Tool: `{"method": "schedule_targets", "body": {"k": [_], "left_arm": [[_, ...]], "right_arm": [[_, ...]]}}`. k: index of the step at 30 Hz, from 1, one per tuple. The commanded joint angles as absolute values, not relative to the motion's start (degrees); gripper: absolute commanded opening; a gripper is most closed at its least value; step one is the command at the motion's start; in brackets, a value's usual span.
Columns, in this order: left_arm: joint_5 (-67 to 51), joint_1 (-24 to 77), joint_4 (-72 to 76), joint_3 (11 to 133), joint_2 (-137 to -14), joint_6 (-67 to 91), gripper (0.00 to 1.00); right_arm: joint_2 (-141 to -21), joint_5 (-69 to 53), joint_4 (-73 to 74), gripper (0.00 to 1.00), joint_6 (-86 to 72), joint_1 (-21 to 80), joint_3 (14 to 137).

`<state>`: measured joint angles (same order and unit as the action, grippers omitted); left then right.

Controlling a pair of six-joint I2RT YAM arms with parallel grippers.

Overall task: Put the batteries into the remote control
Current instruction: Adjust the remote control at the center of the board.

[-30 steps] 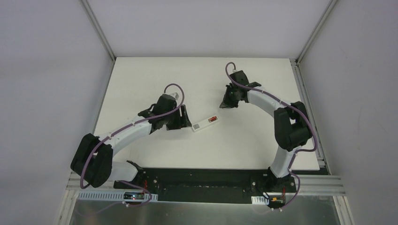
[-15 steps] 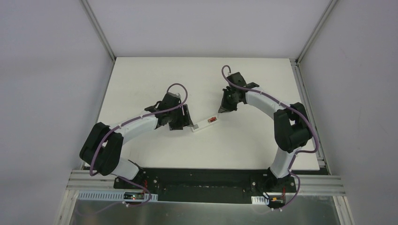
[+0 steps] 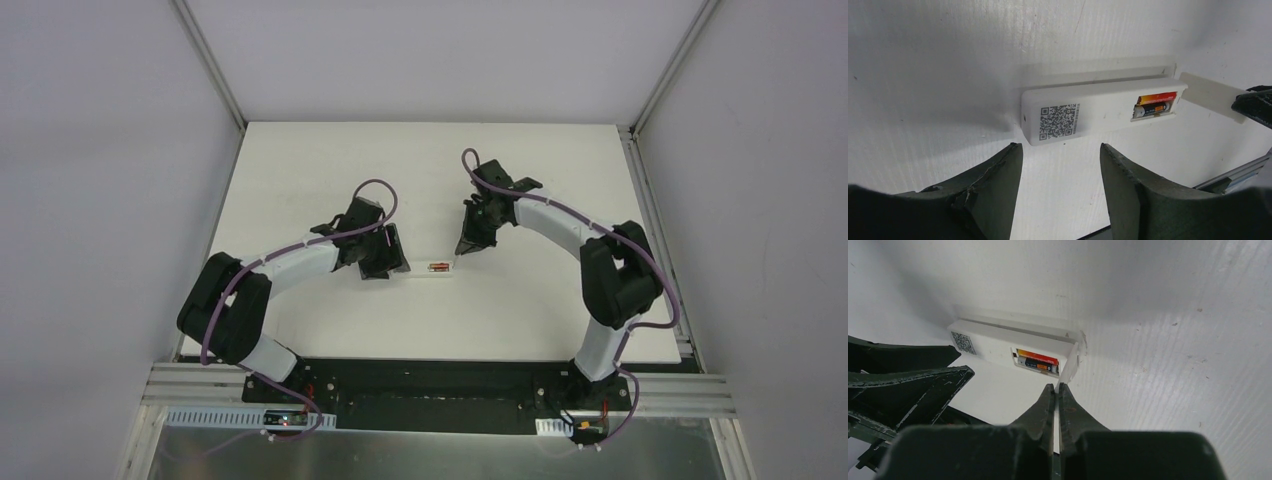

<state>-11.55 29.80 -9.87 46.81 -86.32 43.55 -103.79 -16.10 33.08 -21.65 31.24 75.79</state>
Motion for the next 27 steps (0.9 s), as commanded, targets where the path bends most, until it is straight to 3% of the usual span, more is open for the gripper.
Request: {"method": "schedule_targets", "body": {"k": [1, 5, 12, 20, 27], "left_arm": [[-10.9, 28.6, -10.3, 48.1, -86.1, 44.4, 0.59], [-10.6, 28.5, -10.4, 47.7, -85.9, 44.5, 0.59], [-10.1, 28.3, -10.5, 47.4, -86.2, 46.3, 0.60], [-9.2, 27.8, -10.8, 47.2, -87.2, 45.5, 0.59], [-9.3, 27.6, -10.9, 46.9, -88.6, 44.6, 0.41]], "right_arm": [[-97.2, -10.5, 34.2, 0.00, -22.6, 31.4, 76.3], [-91.8, -12.4, 32.9, 0.00, -20.0, 31.1, 74.5], [-89.7, -31.8, 19.3, 0.00, -21.1, 31.1, 66.3], [-93.0, -36.7, 12.1, 0.00, -21.9, 31.0, 63.4], [-96.1, -36.1, 9.3, 0.00, -23.0, 30.6, 62.3]]}}
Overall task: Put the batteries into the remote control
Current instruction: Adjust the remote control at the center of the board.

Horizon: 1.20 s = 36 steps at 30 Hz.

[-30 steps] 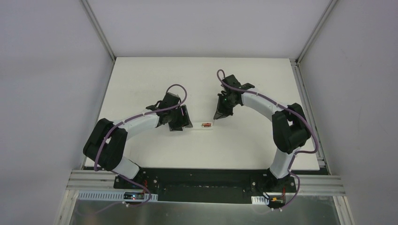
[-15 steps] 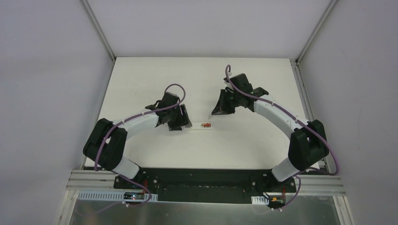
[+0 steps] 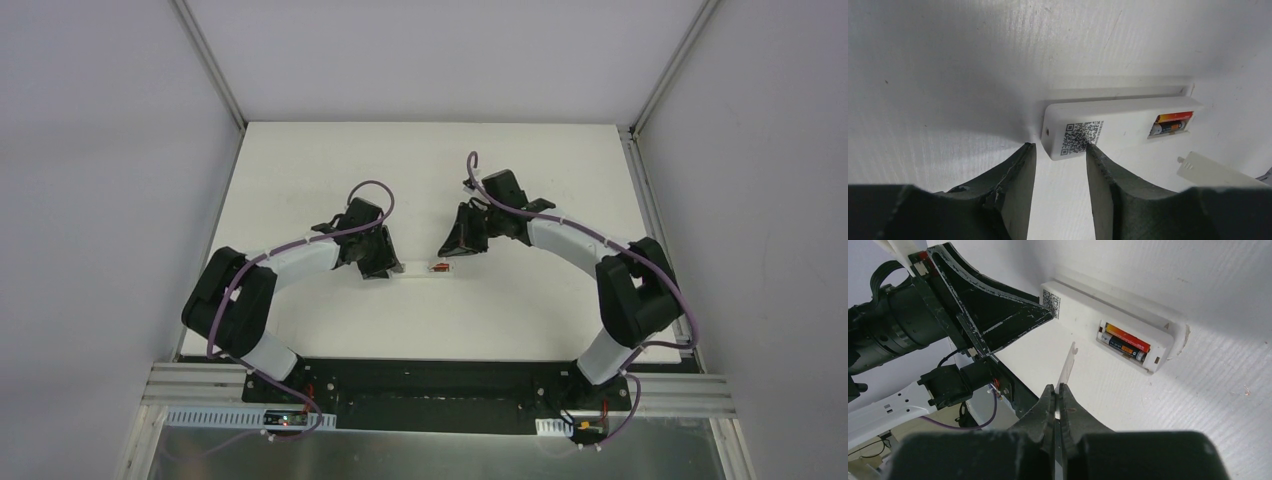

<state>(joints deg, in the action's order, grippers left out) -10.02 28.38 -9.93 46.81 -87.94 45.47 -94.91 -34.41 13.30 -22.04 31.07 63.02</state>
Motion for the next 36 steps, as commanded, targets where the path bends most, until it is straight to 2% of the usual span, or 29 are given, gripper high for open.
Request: {"method": "schedule_targets", "body": {"k": [1, 15, 23, 36], "left_arm": [[-9.3, 27.6, -10.8, 46.9, -88.7, 44.6, 0.41], [-9.1, 27.3, -10.8, 47.1, -89.5, 45.0, 0.43], [-9.4, 27.2, -10.9, 47.0, -88.5, 45.0, 0.51], [-9.9, 27.0, -10.9, 47.2, -88.7, 45.0, 0.50]], "right_arm": [[-96.4, -35.9, 8.8, 0.00, -23.3, 30.5, 62.0], [-99.9, -38.5, 7.2, 0.00, -24.4, 28.2, 61.0], [-100.2, -41.2, 2.2, 0.00, -27.7, 27.7, 58.5], [-100.7, -39.8, -4.7, 0.00, -29.8, 27.5, 55.0]]}}
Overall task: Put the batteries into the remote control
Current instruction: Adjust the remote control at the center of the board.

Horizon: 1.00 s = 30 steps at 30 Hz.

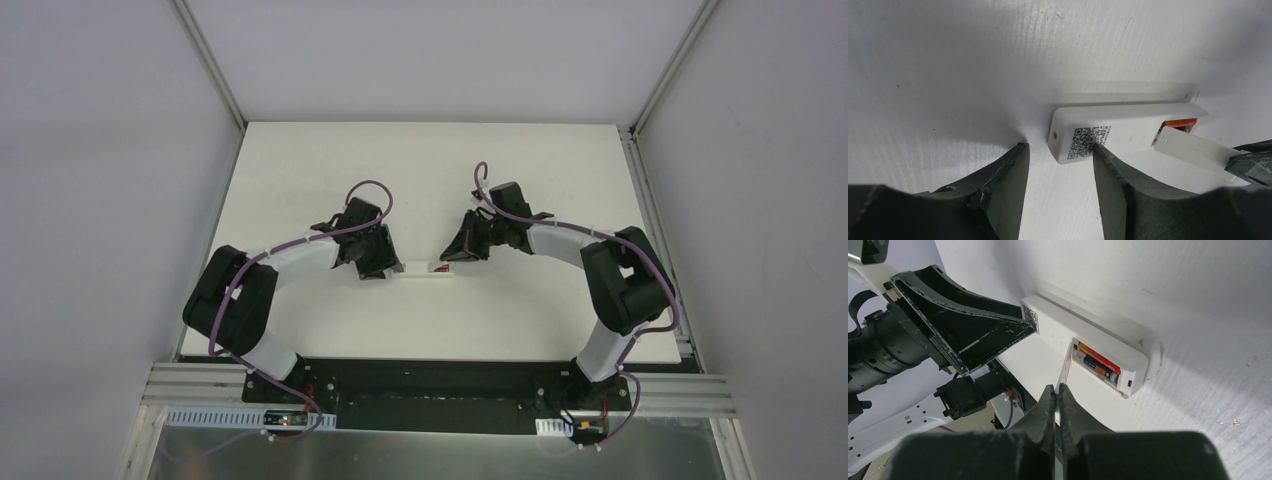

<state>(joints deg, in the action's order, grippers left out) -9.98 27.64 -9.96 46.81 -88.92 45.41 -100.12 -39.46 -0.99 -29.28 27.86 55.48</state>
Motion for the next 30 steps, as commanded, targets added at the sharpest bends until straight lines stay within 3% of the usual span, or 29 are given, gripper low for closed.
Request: {"method": "schedule_targets", "body": {"k": [1, 17, 30], "left_arm": [[-10.0, 26.9, -10.9, 47.2, -88.7, 45.0, 0.50], [-11.1, 26.5, -10.9, 47.6, -89.3, 45.3, 0.49], [-11.1, 26.5, -10.9, 47.5, -89.3, 45.3, 0.49]], "right_arm": [[-100.9, -39.6, -4.7, 0.00, -29.6, 27.4, 54.9], [-101.5, -36.8, -3.2, 0.00, -26.9, 27.4, 51.5], [-102.1, -32.9, 2.8, 0.13, -25.6, 27.4, 54.0]]}}
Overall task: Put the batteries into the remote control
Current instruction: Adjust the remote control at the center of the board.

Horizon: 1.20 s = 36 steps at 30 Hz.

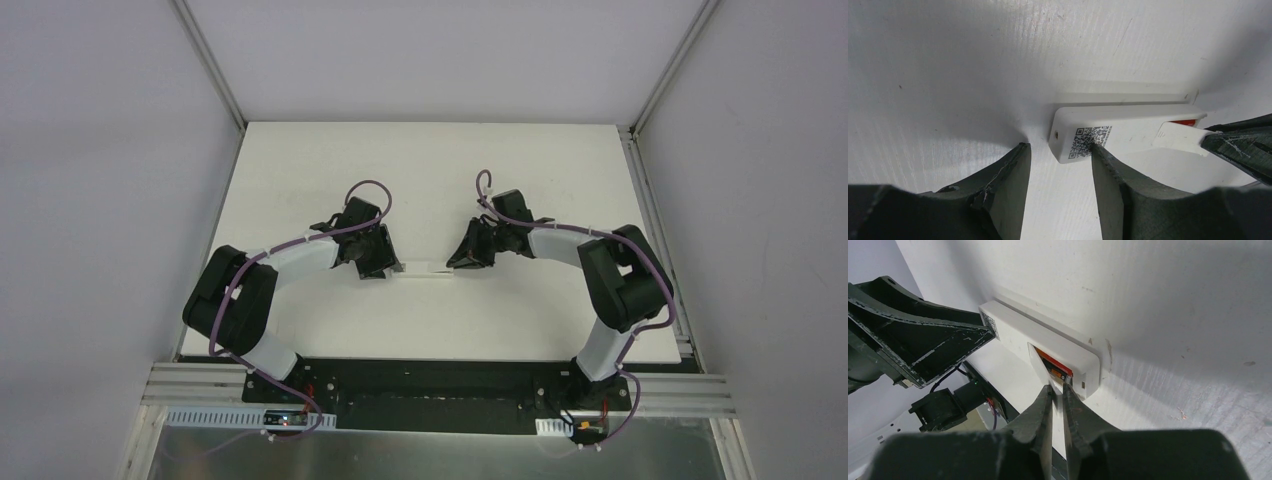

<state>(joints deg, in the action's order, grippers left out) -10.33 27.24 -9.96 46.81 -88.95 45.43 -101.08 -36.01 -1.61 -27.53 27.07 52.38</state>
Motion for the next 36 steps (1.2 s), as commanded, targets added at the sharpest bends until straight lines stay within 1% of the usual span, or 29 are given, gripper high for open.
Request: {"method": "schedule_targets", "body": {"k": [1, 15, 26, 36], "left_arm": [[-11.1, 26.5, -10.9, 47.5, -89.2, 45.2, 0.49], [-11.1, 26.3, -10.9, 47.4, -89.0, 45.1, 0.49], [-11.2, 26.1, -10.9, 47.2, -88.9, 44.9, 0.49], [-11.2, 26.1, -10.9, 47.1, -88.9, 45.0, 0.49]], "right_arm": [[-102.1, -32.7, 3.0, 0.13, -25.5, 27.3, 54.2], [-101.2, -30.7, 7.2, 0.24, -24.3, 27.2, 56.8], [-102.7, -30.7, 8.3, 0.31, -22.9, 27.1, 59.1], [-102.8, -29.4, 9.2, 0.32, -21.5, 27.1, 59.5]]}}
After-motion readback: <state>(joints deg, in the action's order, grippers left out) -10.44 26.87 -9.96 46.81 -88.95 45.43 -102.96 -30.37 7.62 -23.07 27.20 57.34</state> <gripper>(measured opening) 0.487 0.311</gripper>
